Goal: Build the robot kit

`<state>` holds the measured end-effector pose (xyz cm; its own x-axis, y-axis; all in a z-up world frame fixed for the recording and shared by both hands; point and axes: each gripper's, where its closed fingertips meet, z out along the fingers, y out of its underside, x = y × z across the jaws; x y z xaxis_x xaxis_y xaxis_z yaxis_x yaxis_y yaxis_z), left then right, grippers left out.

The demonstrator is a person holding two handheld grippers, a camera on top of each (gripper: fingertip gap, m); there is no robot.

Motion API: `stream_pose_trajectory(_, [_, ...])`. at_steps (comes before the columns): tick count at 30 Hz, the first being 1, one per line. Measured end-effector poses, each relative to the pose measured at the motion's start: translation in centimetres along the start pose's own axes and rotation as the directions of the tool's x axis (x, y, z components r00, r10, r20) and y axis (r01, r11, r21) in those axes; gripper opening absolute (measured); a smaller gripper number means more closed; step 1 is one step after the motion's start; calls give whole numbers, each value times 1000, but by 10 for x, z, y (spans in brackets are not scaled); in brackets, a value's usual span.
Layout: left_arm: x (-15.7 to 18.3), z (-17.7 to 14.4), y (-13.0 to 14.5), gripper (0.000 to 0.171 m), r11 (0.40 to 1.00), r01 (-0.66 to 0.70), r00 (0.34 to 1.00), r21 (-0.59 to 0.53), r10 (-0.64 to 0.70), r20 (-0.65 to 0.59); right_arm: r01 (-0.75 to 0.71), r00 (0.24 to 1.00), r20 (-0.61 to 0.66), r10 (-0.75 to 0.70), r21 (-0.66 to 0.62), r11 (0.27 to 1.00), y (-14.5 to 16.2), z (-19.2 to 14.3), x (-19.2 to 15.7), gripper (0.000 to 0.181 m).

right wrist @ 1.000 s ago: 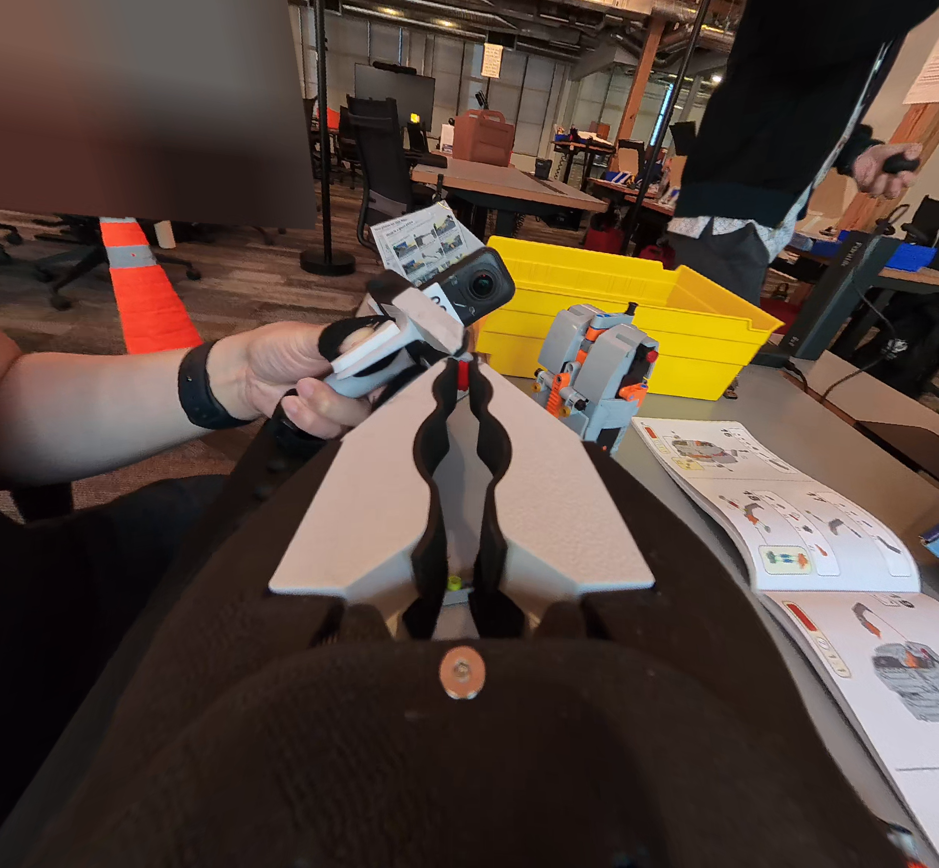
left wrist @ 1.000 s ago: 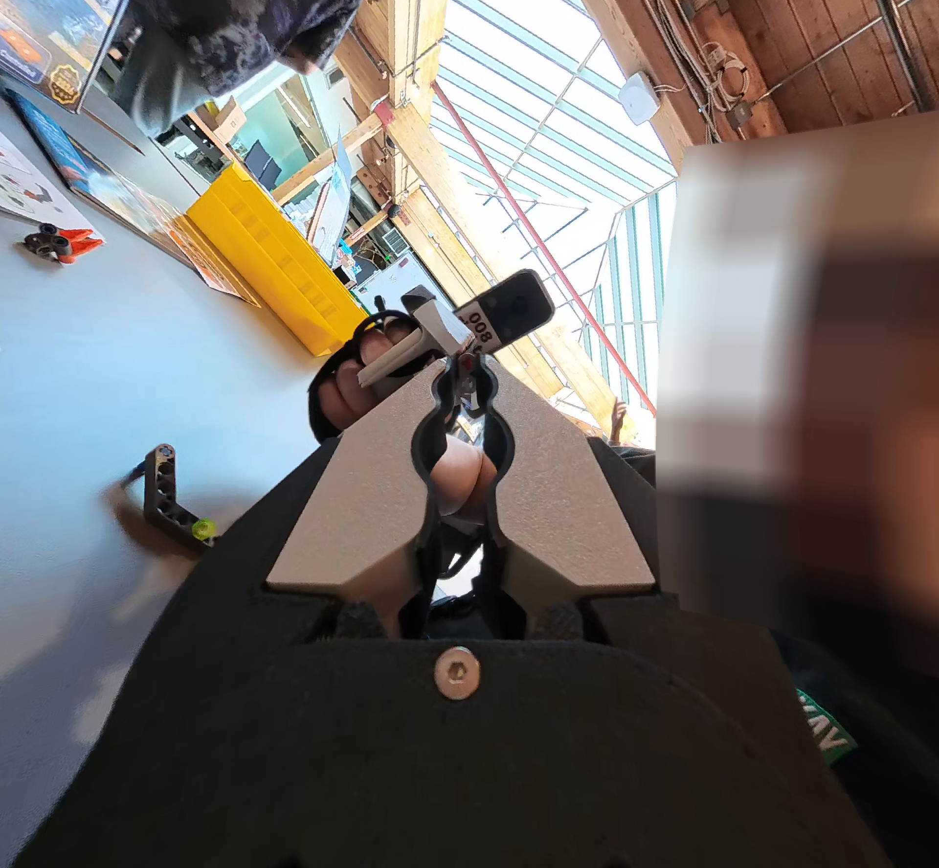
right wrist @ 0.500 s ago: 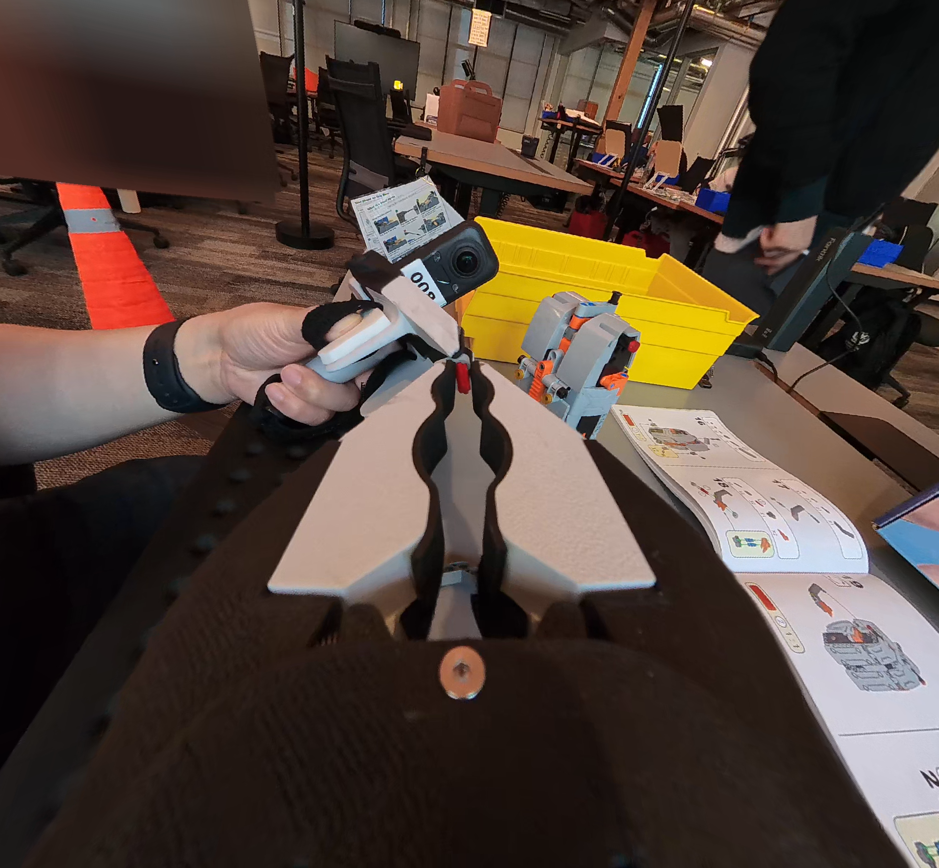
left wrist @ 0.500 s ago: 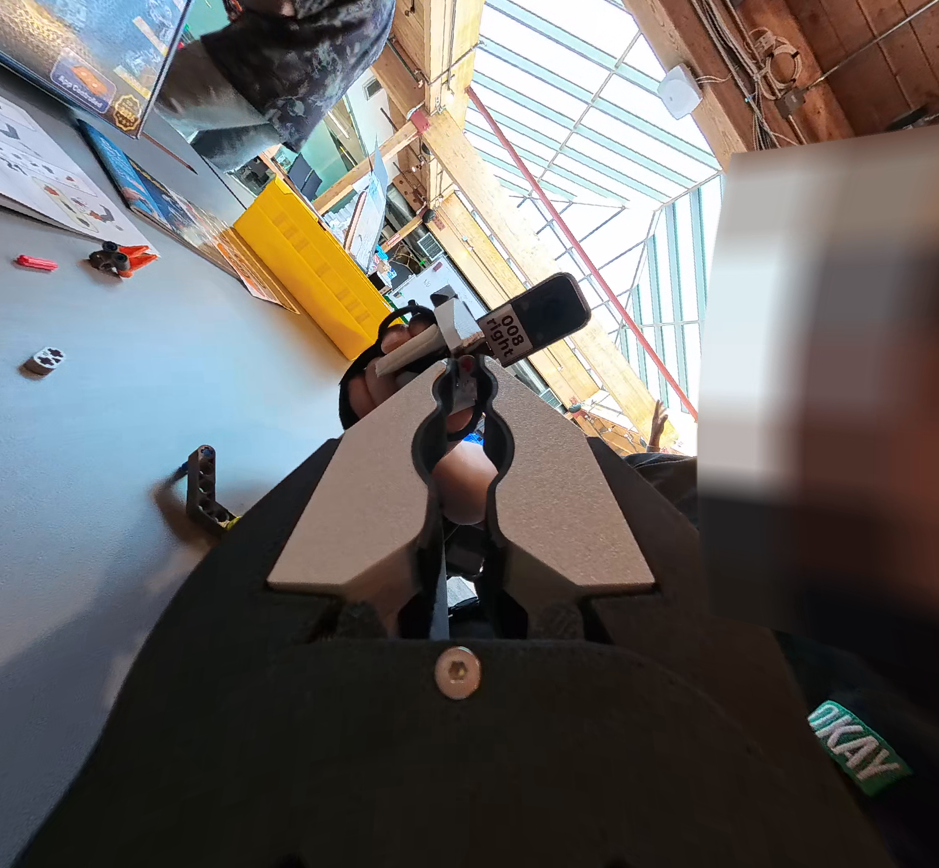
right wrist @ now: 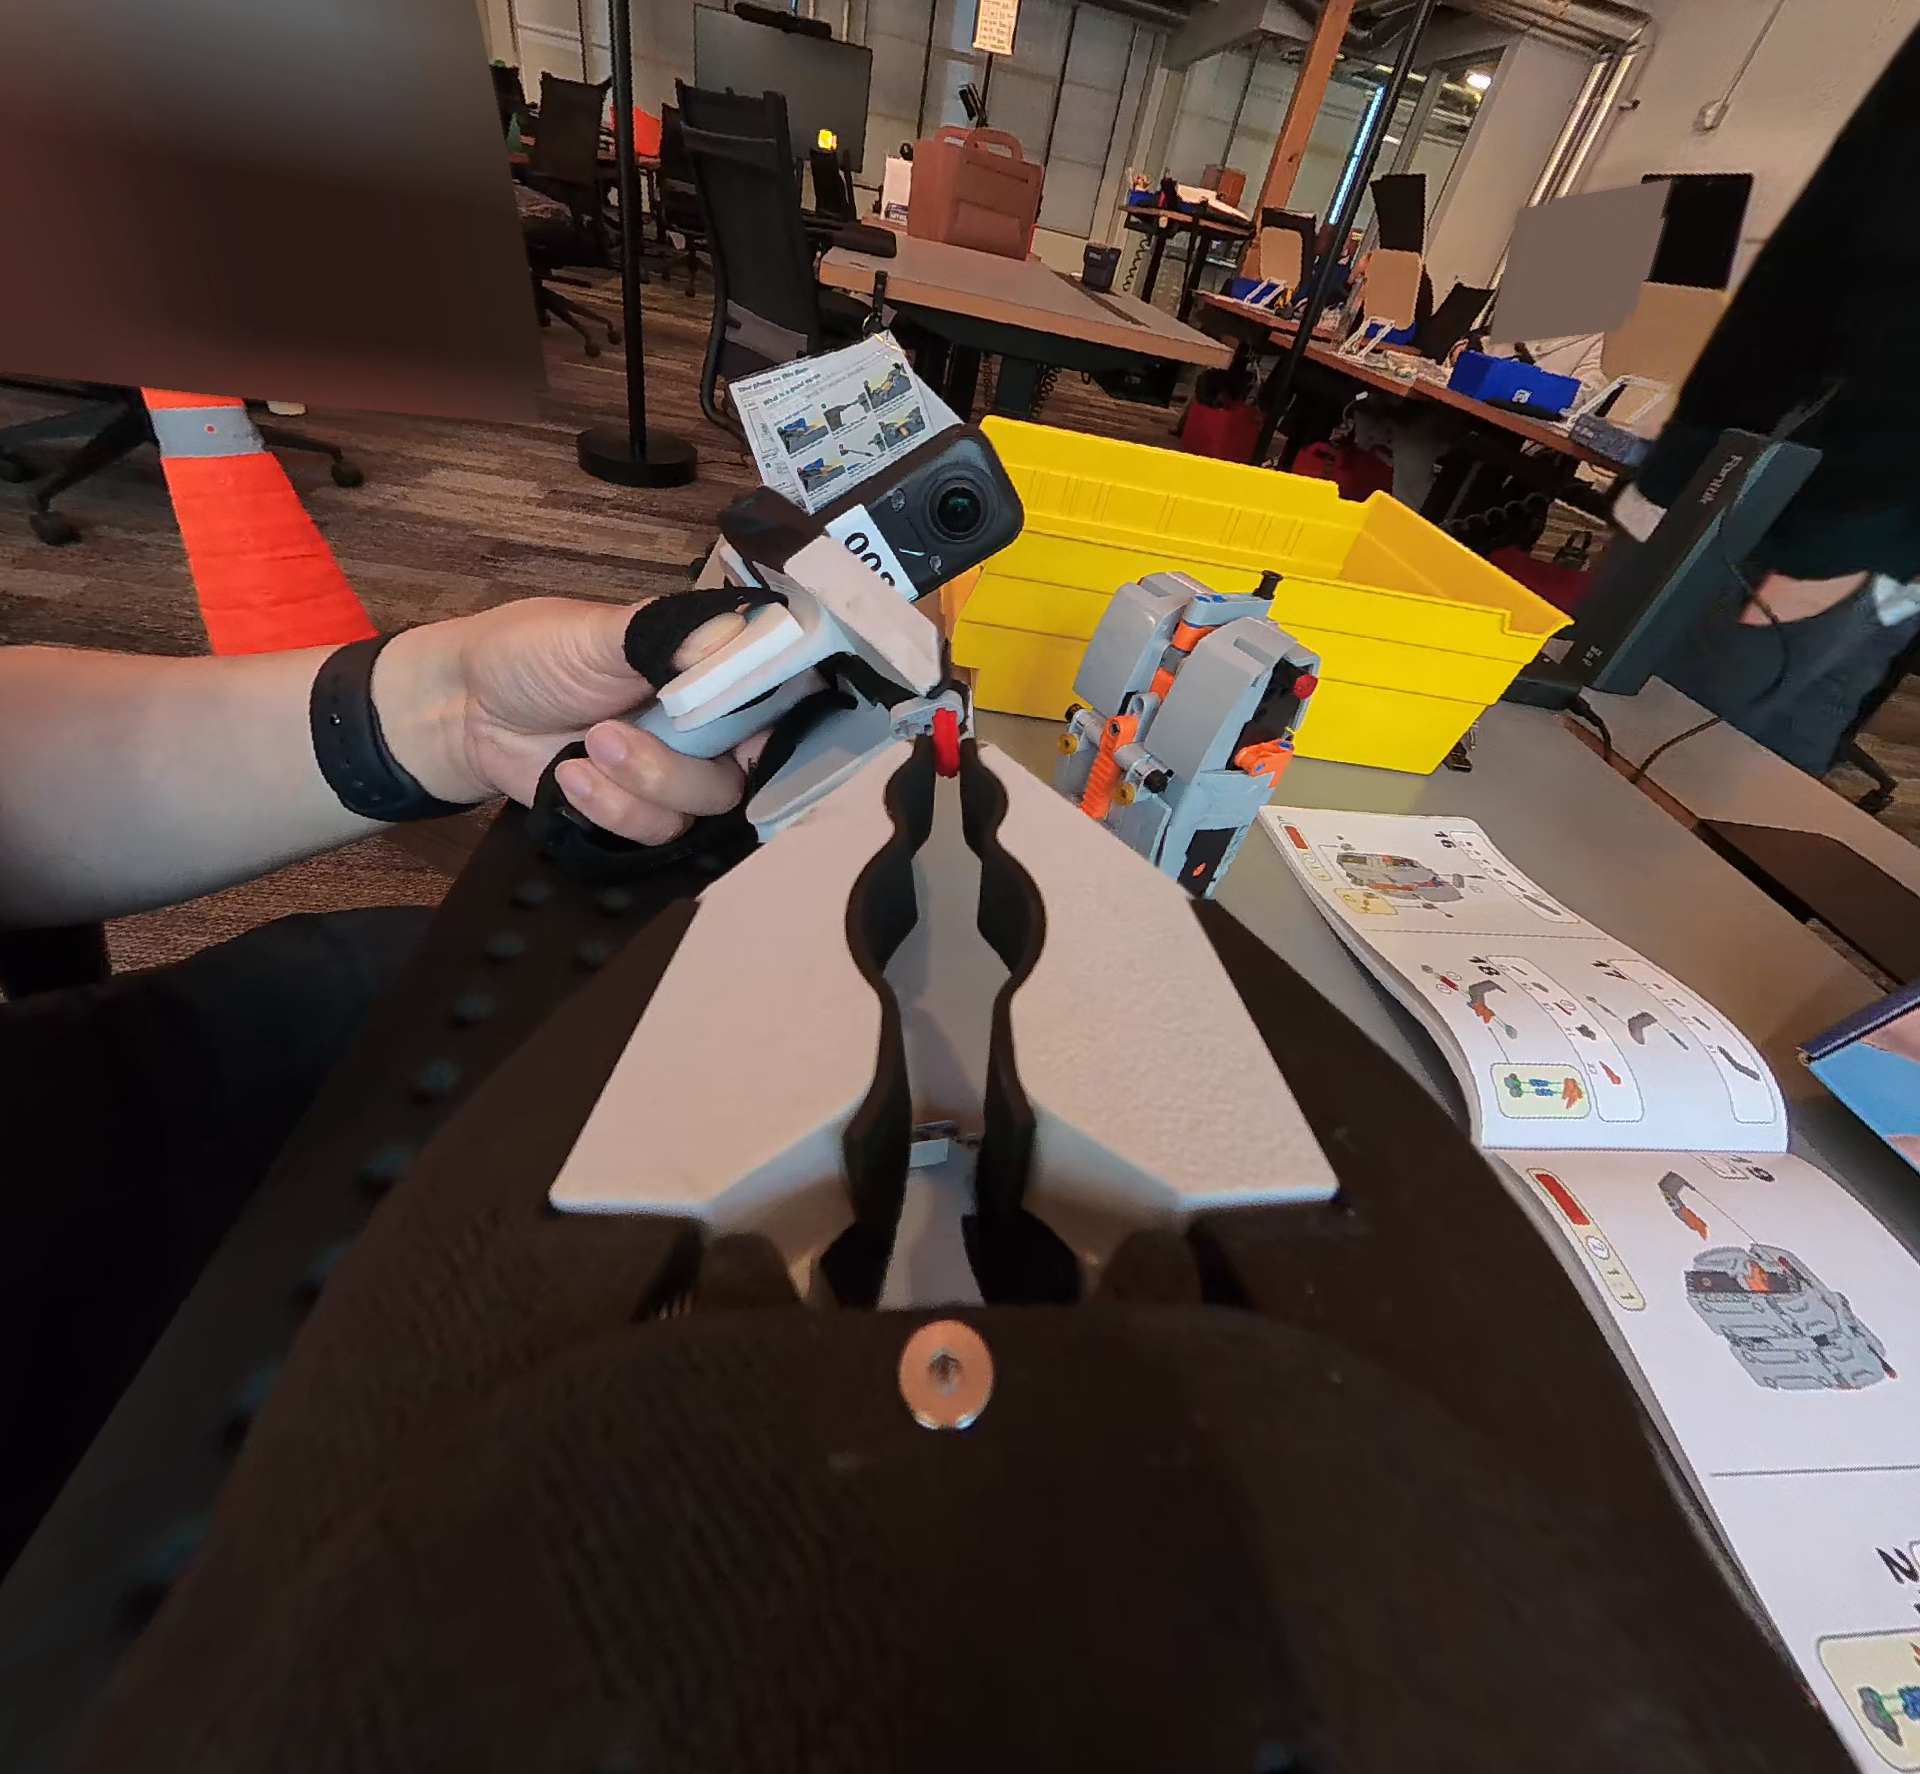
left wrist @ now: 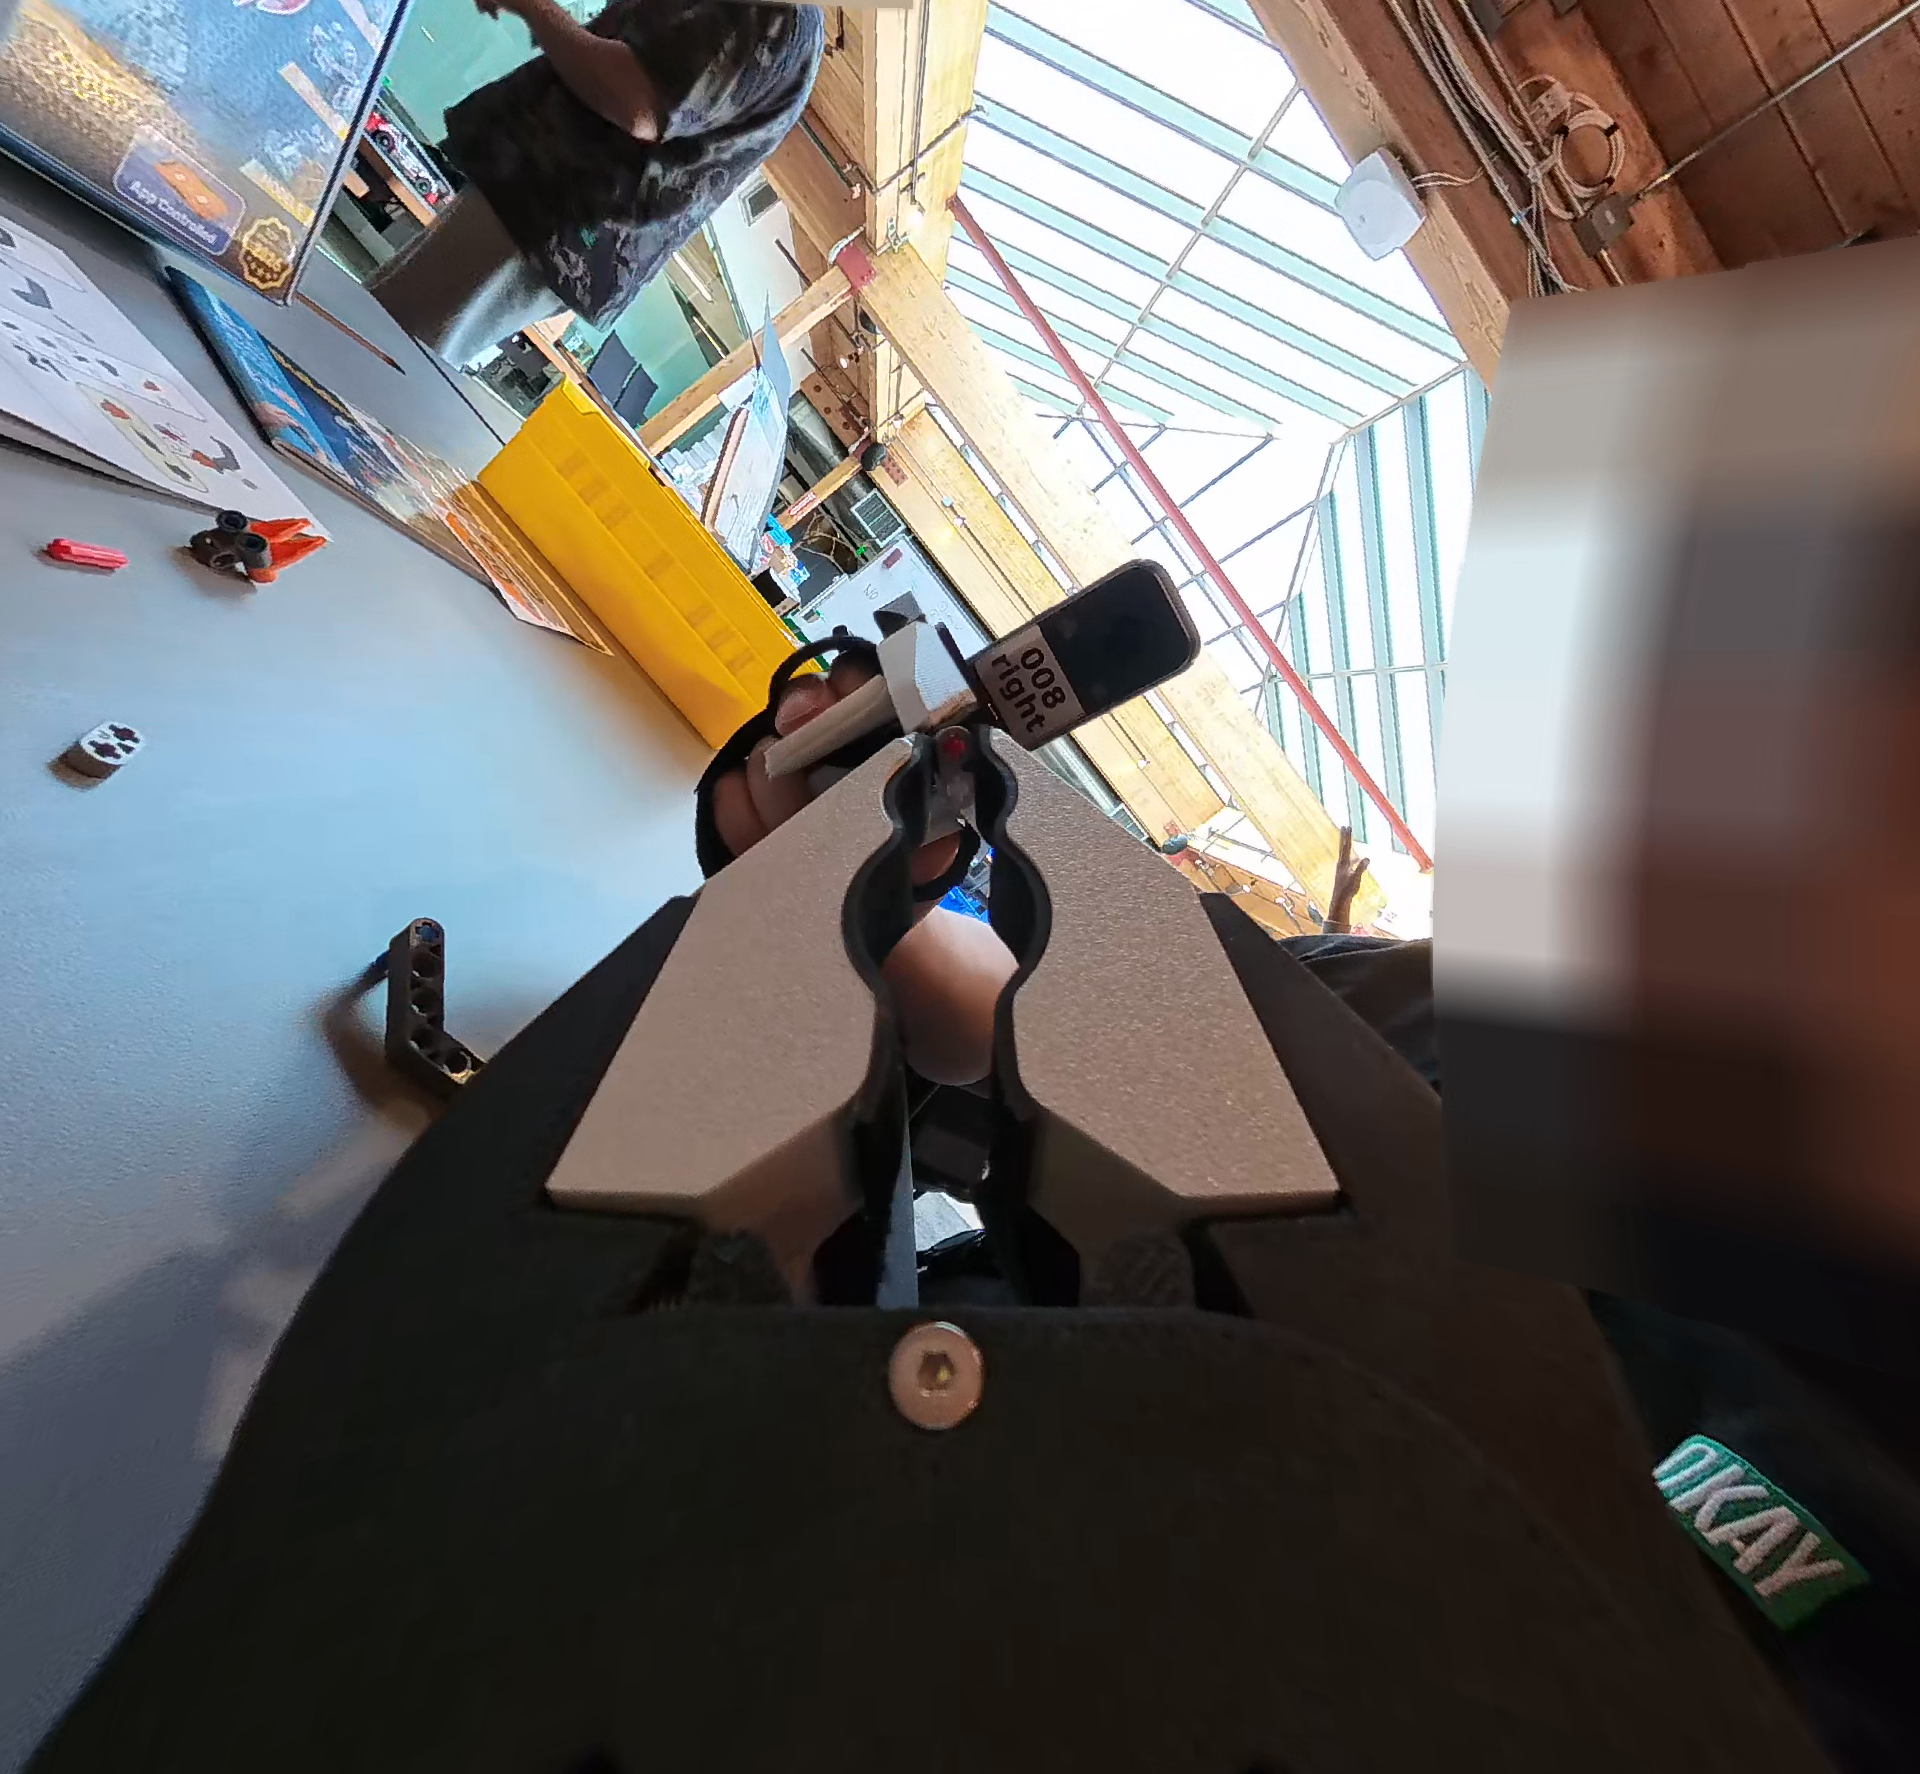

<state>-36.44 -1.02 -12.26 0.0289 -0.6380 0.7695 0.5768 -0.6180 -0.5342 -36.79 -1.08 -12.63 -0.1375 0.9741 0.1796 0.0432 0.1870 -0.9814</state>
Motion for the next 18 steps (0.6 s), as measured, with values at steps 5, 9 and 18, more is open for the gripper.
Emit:
stream_pose_trajectory(5, [1, 0, 0, 6, 1000, -5, 1000, -1, 4, -8, 28, 1000, -13, -27, 3, 1000, -1, -1, 0, 4])
stream_pose_trajectory(9, [1, 0, -2, 14, 1000, -19, 1000, 9, 19, 1, 33, 999, -26, -32, 15, 999, -3, -3, 3, 3])
stream_pose_trajectory(18, [-6, 0, -2, 0, 998, -60, 996, 6, 59, 70, 54, 998, -43, -56, -33, 998, 5, -3, 7, 3])
